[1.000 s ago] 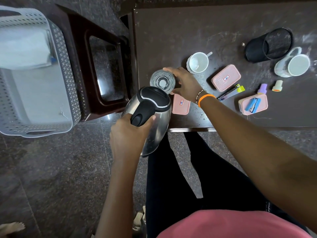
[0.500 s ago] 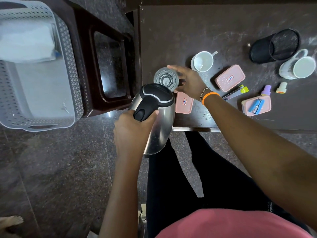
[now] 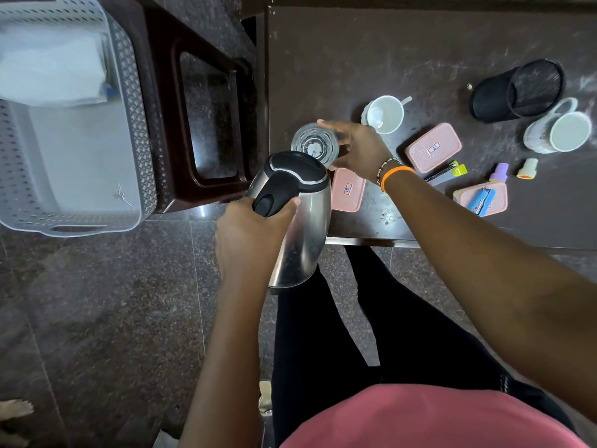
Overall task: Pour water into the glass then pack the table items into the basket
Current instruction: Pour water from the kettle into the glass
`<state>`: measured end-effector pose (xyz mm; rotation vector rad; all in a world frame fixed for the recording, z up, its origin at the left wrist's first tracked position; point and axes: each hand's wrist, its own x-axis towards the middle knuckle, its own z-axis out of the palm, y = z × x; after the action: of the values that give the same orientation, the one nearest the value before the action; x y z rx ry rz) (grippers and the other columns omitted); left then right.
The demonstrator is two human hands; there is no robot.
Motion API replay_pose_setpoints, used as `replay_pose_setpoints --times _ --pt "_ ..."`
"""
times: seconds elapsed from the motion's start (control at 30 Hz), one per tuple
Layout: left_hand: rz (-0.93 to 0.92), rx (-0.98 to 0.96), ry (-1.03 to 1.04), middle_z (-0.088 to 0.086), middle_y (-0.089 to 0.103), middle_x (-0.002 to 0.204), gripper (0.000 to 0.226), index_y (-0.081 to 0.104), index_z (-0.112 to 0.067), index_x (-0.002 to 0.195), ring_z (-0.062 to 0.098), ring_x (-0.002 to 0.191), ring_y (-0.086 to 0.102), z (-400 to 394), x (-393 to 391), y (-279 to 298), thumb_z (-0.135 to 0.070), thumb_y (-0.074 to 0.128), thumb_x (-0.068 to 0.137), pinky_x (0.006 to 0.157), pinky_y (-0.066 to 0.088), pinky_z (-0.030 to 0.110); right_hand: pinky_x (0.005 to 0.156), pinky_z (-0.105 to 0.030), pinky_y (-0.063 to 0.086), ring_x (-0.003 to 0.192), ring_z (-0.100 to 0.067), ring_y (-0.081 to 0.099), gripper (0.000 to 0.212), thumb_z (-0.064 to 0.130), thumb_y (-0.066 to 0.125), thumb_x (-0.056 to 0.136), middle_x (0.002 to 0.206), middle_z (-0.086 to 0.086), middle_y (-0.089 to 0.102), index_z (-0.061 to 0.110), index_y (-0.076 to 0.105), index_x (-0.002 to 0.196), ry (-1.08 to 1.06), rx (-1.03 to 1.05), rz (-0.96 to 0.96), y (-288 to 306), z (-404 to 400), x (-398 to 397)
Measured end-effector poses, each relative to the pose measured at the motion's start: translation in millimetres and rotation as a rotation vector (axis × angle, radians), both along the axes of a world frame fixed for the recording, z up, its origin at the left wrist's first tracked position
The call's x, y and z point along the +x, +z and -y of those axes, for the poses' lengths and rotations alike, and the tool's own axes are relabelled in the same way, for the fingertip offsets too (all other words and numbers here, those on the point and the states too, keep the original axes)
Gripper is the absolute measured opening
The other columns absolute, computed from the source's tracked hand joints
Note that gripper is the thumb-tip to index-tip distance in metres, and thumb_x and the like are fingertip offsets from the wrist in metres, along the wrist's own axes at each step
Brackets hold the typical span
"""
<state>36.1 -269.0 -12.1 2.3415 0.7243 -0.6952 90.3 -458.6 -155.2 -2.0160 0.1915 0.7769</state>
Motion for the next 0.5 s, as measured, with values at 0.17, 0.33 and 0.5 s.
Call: replay_pose_setpoints --times 0.17,0.33,0.5 --pt "-0.020 -0.007 -0.016 -0.008 0.048 0.053 0.044 0.043 -0.021 0.054 0.016 0.053 0.048 -0.9 3.8 0.2 -0.055 0.069 0.065 0.051 0.033 0.024 0.097 -0.035 0.051 0.111 -0.020 0.062 0.081 -0.010 0.074 0.060 0.132 -0.003 0.059 0.018 0.049 0.132 -0.005 -0.018 -0.005 2.7 -0.2 1.0" --pt "-0.024 -0.014 -0.029 -0.010 0.048 0.052 0.043 0.043 -0.021 0.054 0.014 0.051 0.048 -1.3 7.6 0.2 -0.053 0.070 0.066 0.051 0.033 0.024 0.095 -0.035 0.052 0.109 -0.020 0.064 0.080 -0.009 0.075 0.060 0.130 -0.003 0.060 0.018 0.051 0.131 0.002 -0.060 0.014 3.6 -0.4 1.6" --pt "-0.027 -0.004 -0.036 -0.010 0.051 0.052 0.042 0.047 -0.021 0.056 0.009 0.051 0.051 -1.2 8.7 0.7 -0.053 0.072 0.067 0.047 0.032 0.021 0.094 -0.035 0.053 0.107 -0.020 0.065 0.079 -0.008 0.075 0.061 0.128 -0.003 0.061 0.019 0.051 0.131 -0.007 -0.066 0.016 4.7 -1.1 0.0"
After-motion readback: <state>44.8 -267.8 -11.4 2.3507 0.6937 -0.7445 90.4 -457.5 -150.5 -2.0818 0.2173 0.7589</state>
